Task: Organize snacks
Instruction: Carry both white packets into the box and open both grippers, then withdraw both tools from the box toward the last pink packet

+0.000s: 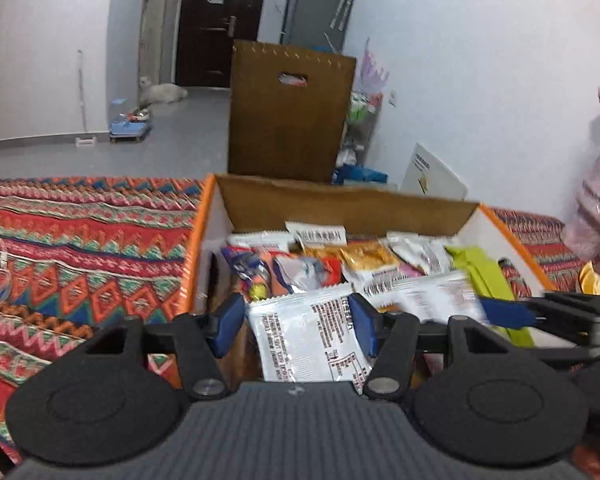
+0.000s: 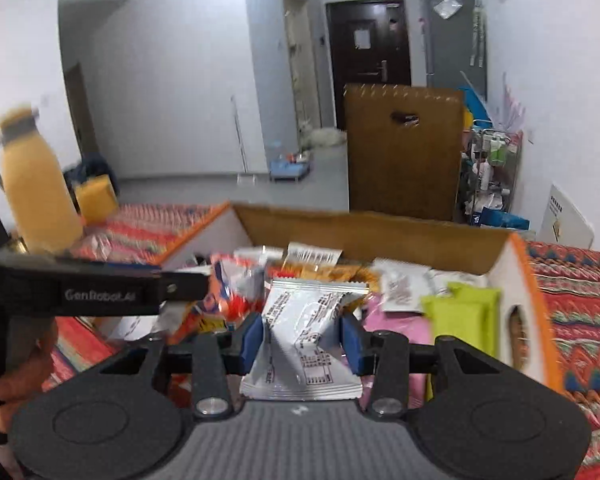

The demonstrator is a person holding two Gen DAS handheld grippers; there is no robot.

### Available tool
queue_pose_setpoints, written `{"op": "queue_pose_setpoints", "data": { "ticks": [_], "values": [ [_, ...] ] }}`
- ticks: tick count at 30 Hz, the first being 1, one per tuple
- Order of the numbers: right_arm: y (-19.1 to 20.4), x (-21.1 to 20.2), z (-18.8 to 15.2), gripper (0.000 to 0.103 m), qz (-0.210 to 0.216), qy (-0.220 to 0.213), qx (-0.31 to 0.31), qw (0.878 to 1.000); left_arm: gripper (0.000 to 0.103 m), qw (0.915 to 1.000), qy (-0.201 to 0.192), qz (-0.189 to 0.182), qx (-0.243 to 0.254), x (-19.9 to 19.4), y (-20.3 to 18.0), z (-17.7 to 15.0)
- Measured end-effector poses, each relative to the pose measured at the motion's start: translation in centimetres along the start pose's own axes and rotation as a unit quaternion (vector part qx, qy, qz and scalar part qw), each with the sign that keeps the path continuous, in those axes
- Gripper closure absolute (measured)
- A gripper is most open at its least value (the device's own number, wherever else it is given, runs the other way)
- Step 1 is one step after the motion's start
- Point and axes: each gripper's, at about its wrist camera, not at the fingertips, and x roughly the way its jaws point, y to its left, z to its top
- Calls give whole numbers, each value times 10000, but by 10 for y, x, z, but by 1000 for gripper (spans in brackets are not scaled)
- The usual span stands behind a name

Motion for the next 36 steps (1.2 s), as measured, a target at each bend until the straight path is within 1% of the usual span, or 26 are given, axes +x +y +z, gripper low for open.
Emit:
{"op": "queue_pose_setpoints", "data": {
  "ticks": [1, 3, 4, 5, 6, 8, 10, 13, 16, 18, 21, 22, 24, 25, 28, 30, 33, 36],
  "values": [
    [6, 11, -5, 60, -42, 103, -79, 9999, 35, 10000, -31, -30, 57, 2, -1, -4],
    [10, 24, -11, 57, 15, 371, -99, 9993, 26, 9997, -137, -12, 185, 0, -5, -9],
    [14, 24, -16, 57, 69, 424, -128, 9990, 23, 9995, -190, -42, 239, -2, -6, -10],
    [15, 22, -18, 55, 78, 371, -132, 9992, 22, 9993, -230, -89, 290, -6, -6, -11],
    [13, 18, -18, 46, 73, 352, -78, 9993, 22, 9992, -242, -95, 317, -9, -8, -10],
    [6, 8, -14, 36, 202, 360, 118, 9991, 22, 9992, -253, -31, 299, -21, -8, -7],
    [-1, -11, -8, 36, 268, 281, 261, 9989, 22, 9994, -250, -1, 224, -41, -7, -4],
    [-2, -49, -1, 36, 18, 80, 154, 9998, 21, 9995, -267, 23, 152, -78, -7, -1],
    [-2, -98, 0, 34, -77, -147, 103, 9998, 17, 9988, -421, 25, 249, -128, -11, -8],
    [0, -138, -2, 29, -153, -353, 41, 9992, 16, 9982, -495, -5, 326, -163, -14, -20],
    [7, -201, -17, 21, -228, -669, -21, 9975, 11, 9974, -618, -26, 379, -213, -17, -48],
    [9, -217, -22, 20, -246, -726, -52, 9970, 10, 9970, -664, -29, 401, -229, -19, -60],
    [18, -256, -41, 16, -318, -882, -148, 9955, 7, 9964, -744, 23, 397, -259, -20, -83],
    [23, -271, -49, 15, -346, -957, -188, 9946, 4, 9959, -807, 60, 397, -274, -21, -96],
    [34, -317, -82, 12, -384, -1142, -208, 9925, 1, 9940, -975, 340, 353, -312, -25, -139],
    [43, -342, -108, 2, -411, -1256, -177, 9911, 0, 9938, -1000, 398, 276, -332, -27, -166],
    [59, -368, -151, 0, -543, -1395, -154, 9886, 0, 9948, -930, 426, -1, -356, -27, -203],
    [75, -384, -192, 0, -760, -1327, -132, 9882, 0, 9951, -851, 449, -217, -370, -27, -237]
  ]
}}
